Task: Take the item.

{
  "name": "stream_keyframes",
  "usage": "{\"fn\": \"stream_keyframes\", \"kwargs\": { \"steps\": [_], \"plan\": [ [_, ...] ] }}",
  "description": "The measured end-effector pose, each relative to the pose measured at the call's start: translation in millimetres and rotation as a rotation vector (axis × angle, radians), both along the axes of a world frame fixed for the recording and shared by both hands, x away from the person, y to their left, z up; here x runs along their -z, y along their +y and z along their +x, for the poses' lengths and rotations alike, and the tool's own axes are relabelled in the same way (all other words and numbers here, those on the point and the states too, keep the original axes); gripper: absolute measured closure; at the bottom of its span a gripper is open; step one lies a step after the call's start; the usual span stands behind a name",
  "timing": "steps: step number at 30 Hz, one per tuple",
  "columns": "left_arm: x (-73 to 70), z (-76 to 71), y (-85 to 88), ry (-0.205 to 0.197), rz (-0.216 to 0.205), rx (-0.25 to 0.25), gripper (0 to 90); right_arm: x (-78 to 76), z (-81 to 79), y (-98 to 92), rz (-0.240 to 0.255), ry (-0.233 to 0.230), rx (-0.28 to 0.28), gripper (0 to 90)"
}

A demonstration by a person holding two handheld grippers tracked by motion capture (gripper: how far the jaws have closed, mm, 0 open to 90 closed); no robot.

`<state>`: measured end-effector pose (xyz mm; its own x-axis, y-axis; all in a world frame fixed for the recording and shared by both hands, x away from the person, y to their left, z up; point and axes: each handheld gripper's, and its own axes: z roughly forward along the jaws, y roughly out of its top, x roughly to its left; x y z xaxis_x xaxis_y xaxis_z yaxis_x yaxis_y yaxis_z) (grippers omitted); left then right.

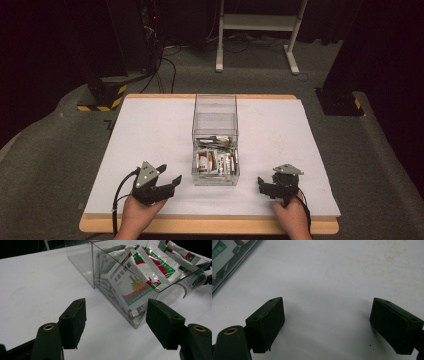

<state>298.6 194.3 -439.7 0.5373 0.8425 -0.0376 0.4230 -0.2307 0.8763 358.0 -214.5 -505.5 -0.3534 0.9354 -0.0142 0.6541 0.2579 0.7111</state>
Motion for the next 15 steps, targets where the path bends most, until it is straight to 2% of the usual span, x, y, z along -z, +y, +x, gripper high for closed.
{"fn": "stream_keyframes", "kwargs": {
  "steps": [5,11,15],
  "plan": [
    [-4.1,0.3,-3.7,-0.008,-0.009,0.008,34.3,0.1,0.0,0.0,0.0,-0.001,0.001,12.5],
    [-7.5,3.8,-10.3,-0.016,0.003,0.017,34.4,0.1,0.0,-0.1,0.002,-0.002,0.0,12.5],
    [-9.6,7.0,-12.5,-0.014,-0.011,0.019,34.4,0.1,0.0,-0.1,0.002,-0.002,0.0,12.5]
  ]
}}
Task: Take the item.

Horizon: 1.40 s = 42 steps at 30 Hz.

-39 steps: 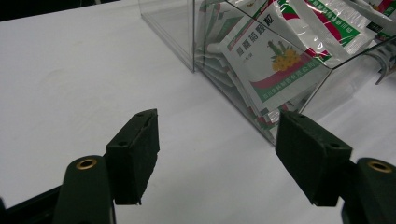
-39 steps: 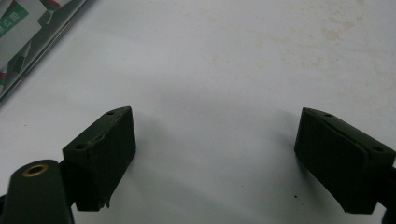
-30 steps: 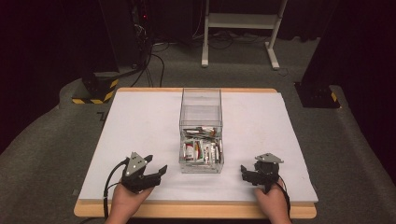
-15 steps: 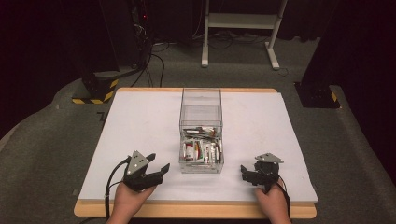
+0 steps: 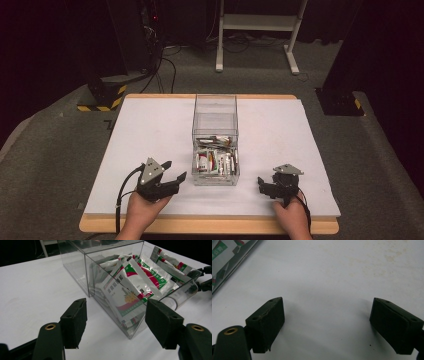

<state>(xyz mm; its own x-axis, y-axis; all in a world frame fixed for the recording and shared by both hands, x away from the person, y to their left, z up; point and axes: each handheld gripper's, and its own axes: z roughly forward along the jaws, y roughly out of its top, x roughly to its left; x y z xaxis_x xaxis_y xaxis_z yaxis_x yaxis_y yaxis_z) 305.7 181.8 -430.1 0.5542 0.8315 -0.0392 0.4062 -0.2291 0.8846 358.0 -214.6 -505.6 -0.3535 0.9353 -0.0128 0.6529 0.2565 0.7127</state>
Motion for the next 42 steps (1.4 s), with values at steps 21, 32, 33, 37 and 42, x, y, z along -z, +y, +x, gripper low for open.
{"fn": "stream_keyframes", "kwargs": {
  "steps": [21,32,33,37,42],
  "plan": [
    [-12.7,8.1,-24.7,-0.016,-0.004,0.048,37.0,-0.1,-0.3,0.2,0.0,0.002,0.0,12.5],
    [-18.0,14.9,-36.0,-0.024,-0.002,0.055,38.3,-0.1,-0.3,0.2,0.001,0.002,0.0,12.5],
    [-18.5,15.6,-36.5,-0.024,-0.004,0.053,38.4,-0.1,-0.3,0.2,0.001,0.002,0.0,12.5],
    [-20.0,18.5,-38.2,-0.024,-0.003,0.054,38.7,-0.1,-0.3,0.1,0.0,0.002,0.0,12.5],
    [-19.6,23.5,-40.3,-0.016,-0.002,0.053,39.1,-0.1,-0.3,0.1,0.001,0.002,0.0,12.5]
  ]
}}
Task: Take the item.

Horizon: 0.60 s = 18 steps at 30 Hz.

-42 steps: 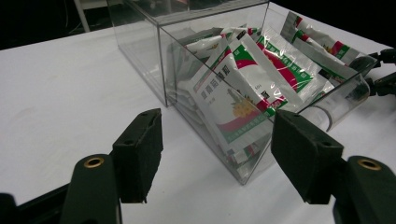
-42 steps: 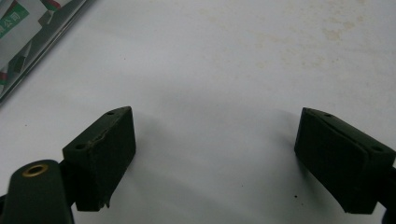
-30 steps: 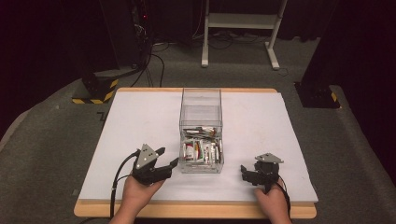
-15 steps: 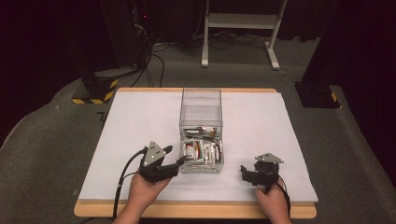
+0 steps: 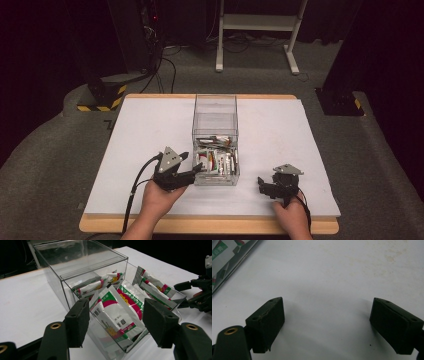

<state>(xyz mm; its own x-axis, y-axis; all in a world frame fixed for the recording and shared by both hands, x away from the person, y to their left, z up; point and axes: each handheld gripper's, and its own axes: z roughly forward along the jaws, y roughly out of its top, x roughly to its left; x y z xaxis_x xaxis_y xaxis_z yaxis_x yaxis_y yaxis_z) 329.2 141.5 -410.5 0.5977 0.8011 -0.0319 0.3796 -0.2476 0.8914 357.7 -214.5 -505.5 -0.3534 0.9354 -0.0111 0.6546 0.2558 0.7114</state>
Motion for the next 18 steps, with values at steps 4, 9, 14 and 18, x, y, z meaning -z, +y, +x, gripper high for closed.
{"fn": "stream_keyframes", "kwargs": {
  "steps": [4,9,14,18],
  "plan": [
    [0.6,5.1,-2.3,0.01,-0.004,-0.005,40.6,0.0,0.0,0.0,0.0,0.0,0.0,12.5],
    [1.7,12.3,-5.5,0.023,-0.008,-0.01,42.9,0.0,0.0,0.1,0.0,0.0,0.0,12.5],
    [2.7,20.8,-9.6,0.032,0.008,-0.016,44.9,0.0,0.0,0.0,0.0,0.0,0.0,12.5],
    [2.6,26.4,-12.0,0.039,0.017,-0.017,47.2,0.0,0.0,-0.1,0.0,0.0,0.0,12.5]
  ]
}}
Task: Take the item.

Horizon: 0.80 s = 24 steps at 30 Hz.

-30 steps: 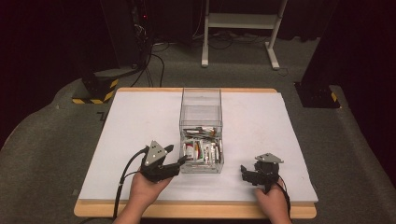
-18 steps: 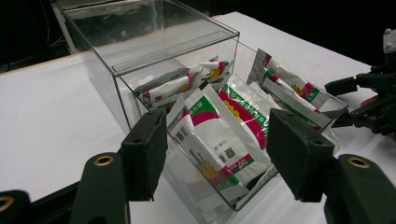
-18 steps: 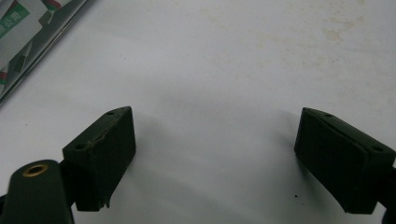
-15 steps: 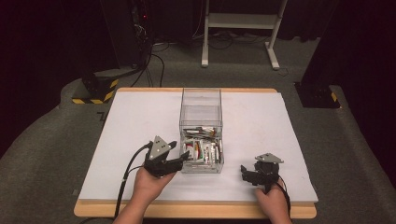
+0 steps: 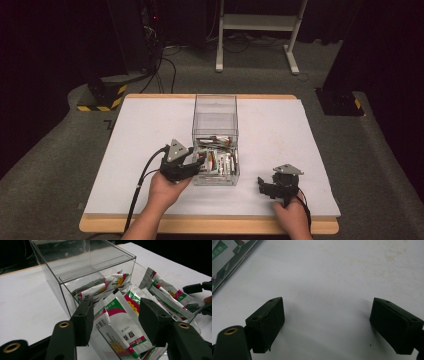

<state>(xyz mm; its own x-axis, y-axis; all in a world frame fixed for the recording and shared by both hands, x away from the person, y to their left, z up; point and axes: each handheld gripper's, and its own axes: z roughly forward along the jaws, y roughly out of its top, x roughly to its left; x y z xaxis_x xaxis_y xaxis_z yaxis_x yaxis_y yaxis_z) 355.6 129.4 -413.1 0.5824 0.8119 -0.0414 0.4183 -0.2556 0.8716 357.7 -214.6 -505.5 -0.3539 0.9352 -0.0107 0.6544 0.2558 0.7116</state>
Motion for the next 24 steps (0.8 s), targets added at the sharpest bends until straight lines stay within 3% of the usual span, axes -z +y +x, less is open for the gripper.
{"fn": "stream_keyframes", "kwargs": {
  "steps": [7,14,24],
  "plan": [
    [0.8,7.0,-2.1,0.013,0.011,-0.016,52.0,0.0,0.2,-0.3,-0.001,-0.002,-0.001,12.5],
    [6.0,10.5,-7.6,0.025,0.05,-0.043,57.3,0.0,0.2,-0.3,-0.001,-0.002,-0.001,12.5],
    [10.8,5.6,-12.1,-0.015,0.102,-0.034,63.9,0.1,0.2,-0.3,-0.001,-0.002,-0.001,12.5]
  ]
}}
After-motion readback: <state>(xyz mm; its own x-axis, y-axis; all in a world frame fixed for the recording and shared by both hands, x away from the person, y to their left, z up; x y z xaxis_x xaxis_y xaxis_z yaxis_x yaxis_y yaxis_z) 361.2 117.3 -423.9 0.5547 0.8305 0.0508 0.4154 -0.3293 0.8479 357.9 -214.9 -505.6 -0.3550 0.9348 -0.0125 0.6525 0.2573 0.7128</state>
